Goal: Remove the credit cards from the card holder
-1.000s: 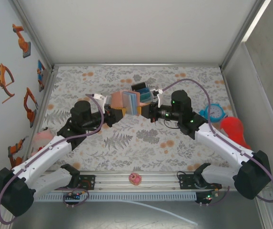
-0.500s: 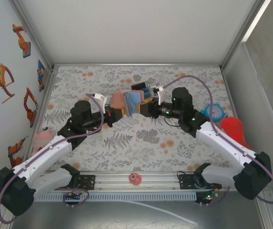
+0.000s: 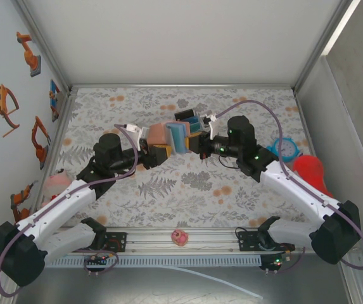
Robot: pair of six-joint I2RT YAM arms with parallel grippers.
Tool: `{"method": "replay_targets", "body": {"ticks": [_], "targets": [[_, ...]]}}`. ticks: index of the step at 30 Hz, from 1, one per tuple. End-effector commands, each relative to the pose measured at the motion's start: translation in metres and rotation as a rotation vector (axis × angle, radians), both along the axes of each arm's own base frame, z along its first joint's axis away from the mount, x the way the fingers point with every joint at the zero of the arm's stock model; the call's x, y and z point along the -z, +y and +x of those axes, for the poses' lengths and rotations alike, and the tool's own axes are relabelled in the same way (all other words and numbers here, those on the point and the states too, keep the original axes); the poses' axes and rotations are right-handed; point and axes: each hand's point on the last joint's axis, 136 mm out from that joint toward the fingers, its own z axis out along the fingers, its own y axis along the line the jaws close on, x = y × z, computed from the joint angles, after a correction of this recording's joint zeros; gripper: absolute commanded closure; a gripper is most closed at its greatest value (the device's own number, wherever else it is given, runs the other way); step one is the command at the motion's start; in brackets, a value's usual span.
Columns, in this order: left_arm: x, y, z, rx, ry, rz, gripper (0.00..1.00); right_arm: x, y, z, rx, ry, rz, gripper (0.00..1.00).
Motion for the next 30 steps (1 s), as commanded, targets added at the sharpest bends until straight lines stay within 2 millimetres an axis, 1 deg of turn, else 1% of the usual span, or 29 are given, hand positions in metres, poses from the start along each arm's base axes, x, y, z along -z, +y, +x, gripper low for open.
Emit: {"method": "replay_targets", "body": {"ticks": [1, 3, 7, 9, 11, 12, 13, 17, 19, 23, 26, 30], "targets": [[-0.020, -0.006, -0.004, 0.042, -0.042, -0.033, 0.31, -0.022, 0.003, -0.001, -0.005, -0.047, 0.038, 1.00], [-0.019, -0.008, -0.003, 0.052, -0.037, -0.030, 0.27, -0.022, 0.003, 0.000, 0.001, -0.040, 0.039, 1.00], [-0.018, -0.011, -0.002, 0.065, -0.030, -0.032, 0.13, -0.020, 0.003, 0.002, 0.017, -0.028, 0.035, 1.00], [-0.019, -0.012, -0.002, 0.066, -0.030, -0.035, 0.08, -0.019, 0.002, 0.002, 0.024, -0.024, 0.031, 1.00], [-0.017, -0.012, -0.001, 0.064, -0.026, -0.032, 0.00, -0.018, 0.001, 0.003, 0.035, -0.019, 0.027, 1.00], [-0.017, -0.013, -0.001, 0.066, -0.027, -0.032, 0.03, -0.019, 0.001, 0.004, 0.039, -0.015, 0.025, 1.00], [-0.017, -0.013, -0.001, 0.065, -0.027, -0.031, 0.03, -0.019, 0.000, 0.004, 0.046, -0.009, 0.022, 1.00], [-0.013, -0.012, 0.002, 0.051, -0.017, -0.022, 0.03, -0.018, -0.002, 0.009, 0.091, 0.018, 0.000, 1.00], [-0.011, -0.013, 0.004, 0.045, -0.014, -0.019, 0.00, -0.016, -0.003, 0.010, 0.113, 0.033, -0.020, 1.00], [-0.009, -0.013, 0.005, 0.046, -0.011, -0.019, 0.05, -0.015, -0.002, 0.011, 0.121, 0.045, -0.033, 1.00], [-0.009, -0.014, 0.005, 0.045, -0.009, -0.021, 0.05, -0.015, -0.003, 0.011, 0.129, 0.046, -0.035, 1.00], [-0.009, -0.014, 0.006, 0.044, -0.007, -0.020, 0.02, -0.015, -0.001, 0.012, 0.150, 0.054, -0.057, 1.00]]}}
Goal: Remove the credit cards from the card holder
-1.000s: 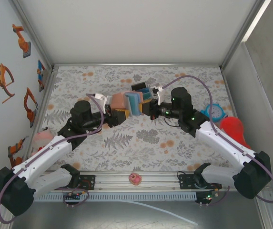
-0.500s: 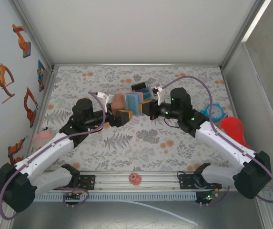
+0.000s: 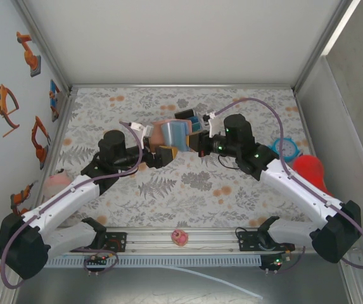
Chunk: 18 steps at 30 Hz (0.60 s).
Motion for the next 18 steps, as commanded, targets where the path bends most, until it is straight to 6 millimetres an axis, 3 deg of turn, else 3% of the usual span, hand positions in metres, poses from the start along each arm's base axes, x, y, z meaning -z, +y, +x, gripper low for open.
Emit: {"method": "replay_targets", "body": {"ticks": [1, 8, 18], "targets": [[-0.0180, -0.0042, 0.0011, 0.011, -0.045, -0.034, 0.00, -0.0200, 0.0054, 0.0026, 0.023, -0.024, 0.007, 1.00], [-0.0189, -0.0048, 0.0004, 0.015, -0.048, -0.038, 0.01, -0.0139, 0.0153, 0.0011, 0.014, -0.017, -0.057, 1.00], [-0.0175, -0.0038, -0.0006, 0.014, -0.046, -0.033, 0.02, -0.0173, 0.0091, 0.0015, 0.045, -0.012, -0.067, 1.00]]}}
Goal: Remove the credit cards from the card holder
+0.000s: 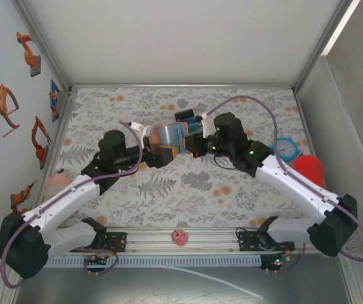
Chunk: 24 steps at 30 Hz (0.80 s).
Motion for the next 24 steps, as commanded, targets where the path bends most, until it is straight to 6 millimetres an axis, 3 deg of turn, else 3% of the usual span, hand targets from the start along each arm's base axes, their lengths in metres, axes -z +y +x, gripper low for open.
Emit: {"method": "replay_targets", "body": {"ticks": [1, 24], "targets": [[-0.0163, -0.0034, -0.0010, 0.014, -0.042, -0.029, 0.02, -0.0259, 0.0013, 0.0028, 0.013, -0.045, 0.033, 1.00], [-0.0105, -0.0037, 0.0015, 0.007, -0.036, -0.019, 0.02, -0.0197, 0.0090, 0.0027, 0.030, -0.021, -0.052, 1.00]]}}
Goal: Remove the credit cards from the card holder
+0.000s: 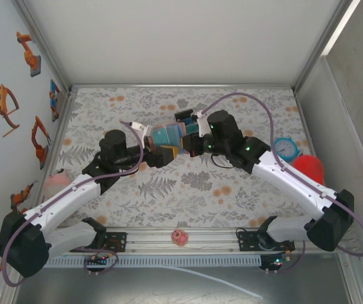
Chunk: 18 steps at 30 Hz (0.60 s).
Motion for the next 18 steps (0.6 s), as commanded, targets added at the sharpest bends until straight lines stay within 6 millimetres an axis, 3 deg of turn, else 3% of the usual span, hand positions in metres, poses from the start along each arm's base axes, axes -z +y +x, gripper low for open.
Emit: {"method": "replay_targets", "body": {"ticks": [1, 18], "targets": [[-0.0119, -0.0026, 0.0004, 0.007, -0.037, -0.020, 0.02, -0.0201, 0.0028, 0.0026, 0.009, -0.044, 0.011, 1.00], [-0.0087, -0.0052, 0.0094, -0.014, -0.031, -0.009, 0.00, -0.0218, 0.0090, -0.0038, -0.013, -0.057, -0.001, 1.00]]}}
